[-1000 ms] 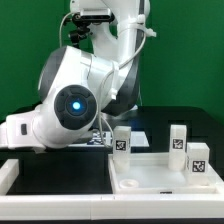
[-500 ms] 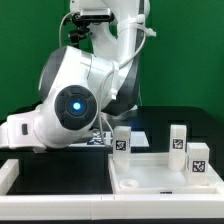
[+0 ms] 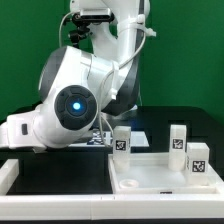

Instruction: Assemble square table

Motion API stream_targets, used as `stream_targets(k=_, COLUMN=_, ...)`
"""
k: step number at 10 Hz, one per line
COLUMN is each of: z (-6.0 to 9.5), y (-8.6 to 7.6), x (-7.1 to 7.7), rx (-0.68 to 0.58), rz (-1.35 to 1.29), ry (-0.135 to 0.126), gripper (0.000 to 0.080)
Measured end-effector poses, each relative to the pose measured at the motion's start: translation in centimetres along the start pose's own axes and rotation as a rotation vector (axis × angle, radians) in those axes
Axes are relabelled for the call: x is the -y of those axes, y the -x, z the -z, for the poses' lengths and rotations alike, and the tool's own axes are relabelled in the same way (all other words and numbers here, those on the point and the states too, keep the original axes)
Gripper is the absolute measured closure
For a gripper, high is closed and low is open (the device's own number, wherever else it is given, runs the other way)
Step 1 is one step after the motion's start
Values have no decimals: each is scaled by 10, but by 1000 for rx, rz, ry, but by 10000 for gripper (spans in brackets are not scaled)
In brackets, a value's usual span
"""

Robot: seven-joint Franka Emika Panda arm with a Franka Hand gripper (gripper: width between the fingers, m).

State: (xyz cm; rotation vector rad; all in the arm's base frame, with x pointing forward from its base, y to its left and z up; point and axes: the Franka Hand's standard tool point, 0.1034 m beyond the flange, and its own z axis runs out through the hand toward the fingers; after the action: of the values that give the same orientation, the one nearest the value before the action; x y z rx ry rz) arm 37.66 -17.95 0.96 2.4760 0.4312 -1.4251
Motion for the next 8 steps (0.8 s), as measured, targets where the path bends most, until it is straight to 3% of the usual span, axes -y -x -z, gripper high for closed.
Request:
stream_targets(k=2, z=6, y=4, x=1, rx=7, rz=9, ry=-8, gripper=509)
stream_targets(k=4, z=55, y=35, x=10, rx=-37, rz=1, ry=-58, gripper=509)
stream_targets(k=5, z=75, y=54, x=7, rx=-53, rz=-10, ry=-71, gripper=509)
stream_targets(k=6, z=85, y=59, x=1, rx=-88, rz=6, ry=-66, gripper=509)
stream_targets(k=8, z=86, y=51, x=-5, rx=-172, rz=1, ry=-51, gripper=508)
